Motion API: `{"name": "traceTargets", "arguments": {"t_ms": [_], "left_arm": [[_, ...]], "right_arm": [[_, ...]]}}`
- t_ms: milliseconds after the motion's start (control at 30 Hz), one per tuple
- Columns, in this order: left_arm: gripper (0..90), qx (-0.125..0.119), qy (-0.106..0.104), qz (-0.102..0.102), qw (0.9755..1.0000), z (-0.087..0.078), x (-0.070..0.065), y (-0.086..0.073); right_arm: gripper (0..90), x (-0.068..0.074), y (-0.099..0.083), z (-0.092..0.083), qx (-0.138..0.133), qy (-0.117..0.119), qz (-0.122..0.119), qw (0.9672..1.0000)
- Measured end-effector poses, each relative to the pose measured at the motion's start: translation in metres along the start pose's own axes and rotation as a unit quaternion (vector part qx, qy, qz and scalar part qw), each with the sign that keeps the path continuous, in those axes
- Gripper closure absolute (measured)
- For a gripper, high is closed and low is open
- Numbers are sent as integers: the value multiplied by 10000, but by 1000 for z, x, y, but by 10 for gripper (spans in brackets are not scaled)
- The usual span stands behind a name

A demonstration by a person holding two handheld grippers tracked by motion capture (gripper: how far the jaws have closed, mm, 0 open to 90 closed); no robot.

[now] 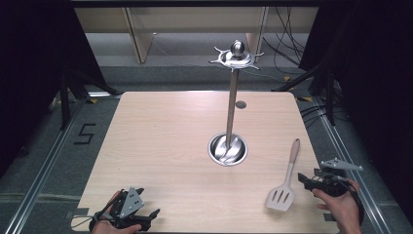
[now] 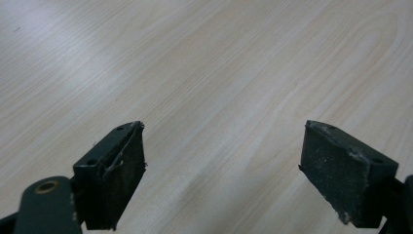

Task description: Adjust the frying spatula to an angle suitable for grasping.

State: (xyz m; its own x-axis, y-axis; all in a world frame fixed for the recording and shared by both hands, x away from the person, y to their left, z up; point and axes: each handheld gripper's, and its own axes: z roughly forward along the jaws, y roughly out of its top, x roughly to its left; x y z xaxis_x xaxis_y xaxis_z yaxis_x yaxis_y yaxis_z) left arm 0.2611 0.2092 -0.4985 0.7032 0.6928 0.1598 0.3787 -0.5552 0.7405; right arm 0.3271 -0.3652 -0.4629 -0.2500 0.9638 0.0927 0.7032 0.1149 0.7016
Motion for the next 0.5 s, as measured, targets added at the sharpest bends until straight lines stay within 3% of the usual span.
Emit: {"name": "traceTargets", "arguments": {"t_ms": [100, 200, 233, 267, 300, 367, 400, 433, 467, 500], "left_arm": [[159, 44, 9, 13, 10000, -1, 1, 0], [159, 48, 21, 24, 10000, 0, 2, 0], [159, 50, 25, 31, 10000, 0, 2, 0], [159, 49, 22, 32, 10000, 0, 2, 0], [159, 13, 10, -13, 10000, -1, 1, 0], [159, -22, -20, -45, 10000, -2, 1, 0], [159, 96, -28, 99, 9999, -3, 3, 0], [159, 7, -13, 1, 10000, -2, 2, 0], [159, -23, -2, -54, 10000, -2, 2, 0], [159, -22, -4, -57, 10000, -1, 2, 0]], "right_arm": [[328, -7, 12, 6, -2, 31, -283, 9996], [327, -8, 23, 11, 243, 40, -268, 9993], [327, -5, 25, 12, 355, 40, -76, 9993], [327, -10, 27, 15, 356, 19, -342, 9988], [327, -4, 29, 14, 509, 19, 49, 9987], [328, -9, 32, 20, 513, -38, -320, 9982], [331, -8, 35, 21, 621, 0, -153, 9980], [336, -5, 35, 23, 637, -3, 33, 9980], [338, -9, 36, 27, 621, 36, -249, 9978], [340, -7, 38, 28, 731, -10, -100, 9973]]}}
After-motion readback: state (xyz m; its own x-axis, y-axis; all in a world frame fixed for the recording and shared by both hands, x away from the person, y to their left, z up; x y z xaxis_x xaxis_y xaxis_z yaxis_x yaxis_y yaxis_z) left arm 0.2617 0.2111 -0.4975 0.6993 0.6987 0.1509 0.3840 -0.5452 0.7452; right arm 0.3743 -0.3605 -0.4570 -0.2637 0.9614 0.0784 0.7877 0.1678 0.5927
